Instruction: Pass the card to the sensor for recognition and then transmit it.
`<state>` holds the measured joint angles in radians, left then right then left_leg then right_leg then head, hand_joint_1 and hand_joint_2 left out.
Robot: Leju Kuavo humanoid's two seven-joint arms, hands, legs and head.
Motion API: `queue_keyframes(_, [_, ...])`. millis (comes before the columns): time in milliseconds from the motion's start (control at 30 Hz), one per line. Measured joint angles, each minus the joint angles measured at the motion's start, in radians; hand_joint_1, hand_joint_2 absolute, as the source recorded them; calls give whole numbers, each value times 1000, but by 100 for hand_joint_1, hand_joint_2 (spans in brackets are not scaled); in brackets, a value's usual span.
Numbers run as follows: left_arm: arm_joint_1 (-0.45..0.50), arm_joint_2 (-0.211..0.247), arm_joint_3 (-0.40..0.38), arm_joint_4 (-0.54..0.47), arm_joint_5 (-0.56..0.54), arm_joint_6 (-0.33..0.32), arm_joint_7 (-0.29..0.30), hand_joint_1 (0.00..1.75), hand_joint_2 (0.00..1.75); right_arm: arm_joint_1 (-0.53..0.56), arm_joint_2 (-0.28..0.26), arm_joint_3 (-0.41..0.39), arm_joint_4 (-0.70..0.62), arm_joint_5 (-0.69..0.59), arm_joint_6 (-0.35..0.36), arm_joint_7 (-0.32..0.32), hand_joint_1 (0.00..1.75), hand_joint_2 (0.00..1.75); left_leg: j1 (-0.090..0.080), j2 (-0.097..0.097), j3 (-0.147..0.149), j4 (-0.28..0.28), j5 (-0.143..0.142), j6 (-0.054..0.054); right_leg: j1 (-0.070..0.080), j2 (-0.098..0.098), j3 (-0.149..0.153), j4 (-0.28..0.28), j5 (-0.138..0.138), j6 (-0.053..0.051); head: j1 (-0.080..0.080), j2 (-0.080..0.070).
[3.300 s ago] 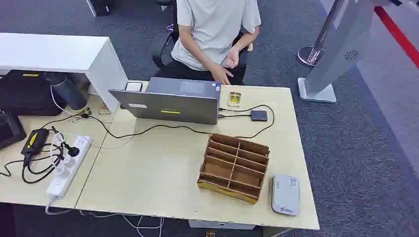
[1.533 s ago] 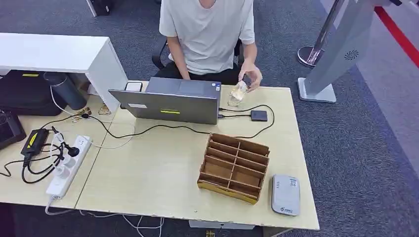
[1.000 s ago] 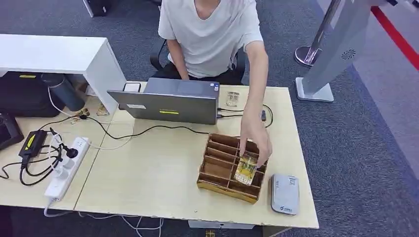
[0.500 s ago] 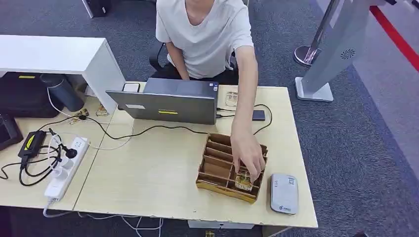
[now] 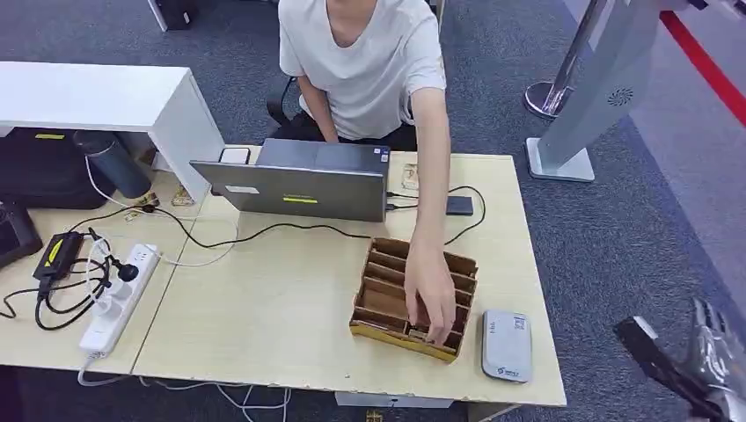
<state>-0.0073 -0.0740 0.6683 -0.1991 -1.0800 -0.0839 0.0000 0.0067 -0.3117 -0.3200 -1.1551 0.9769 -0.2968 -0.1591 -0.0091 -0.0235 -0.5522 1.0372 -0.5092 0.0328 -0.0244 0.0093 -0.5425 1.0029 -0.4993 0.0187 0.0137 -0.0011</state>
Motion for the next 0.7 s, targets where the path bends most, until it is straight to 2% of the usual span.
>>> queue_keyframes(33, [1,-1,0,0,-3,0,0,0,175,-4,-6,11,-6,-11,-20,-11,0,175,0,0,0,0,0,0,0,0,0,0,0,0,0,0])
queue_keyframes(67, [1,-2,0,0,-6,-1,0,0,0,-8,-10,21,-8,-18,-36,-18,0,175,0,0,0,0,0,0,0,0,0,0,0,0,0,0])
queue_keyframes(167, [0,-5,-2,0,-8,-13,-8,0,0,-31,-18,55,-9,-14,-108,-17,0,175,0,0,0,0,0,0,0,0,0,0,0,0,0,0])
queue_keyframes(200, [0,-6,-2,0,0,-23,-19,0,175,-44,-18,71,-7,-12,-139,-18,0,175,0,1,0,0,0,0,0,0,0,0,0,0,0,0])
queue_keyframes(233, [0,-7,-2,0,5,-28,-25,0,175,-49,-17,84,-13,-8,-153,-17,0,175,0,1,0,0,0,0,0,0,0,0,0,0,0,0])
queue_keyframes(300, [3,-8,-2,0,2,-33,-38,0,175,-39,-5,131,-100,29,-143,44,0,175,0,0,-1,0,0,0,0,0,0,0,0,0,0,0])
queue_keyframes(367, [3,-7,-2,0,1,-55,-60,0,175,-41,3,190,-179,51,-143,63,0,175,0,1,-1,0,0,-1,0,1,-1,1,0,0,-1,0])
queue_keyframes(567, [2,-7,-11,0,-21,-66,-97,0,175,-99,10,312,-288,48,-173,40,0,175,1,0,-1,0,1,-1,1,0,-1,1,0,-1,0,0])
queue_keyframes(633, [2,-6,-15,0,-21,-53,-127,0,175,-117,13,338,-304,48,-178,40,0,175,1,0,-1,0,1,-1,1,0,-1,1,0,0,0,0])
queue_keyframes(700, [3,-6,-15,0,-6,-40,-184,0,175,-127,15,360,-328,50,-185,50,0,175,1,-1,-1,0,1,-1,1,0,0,1,0,0,0,0])
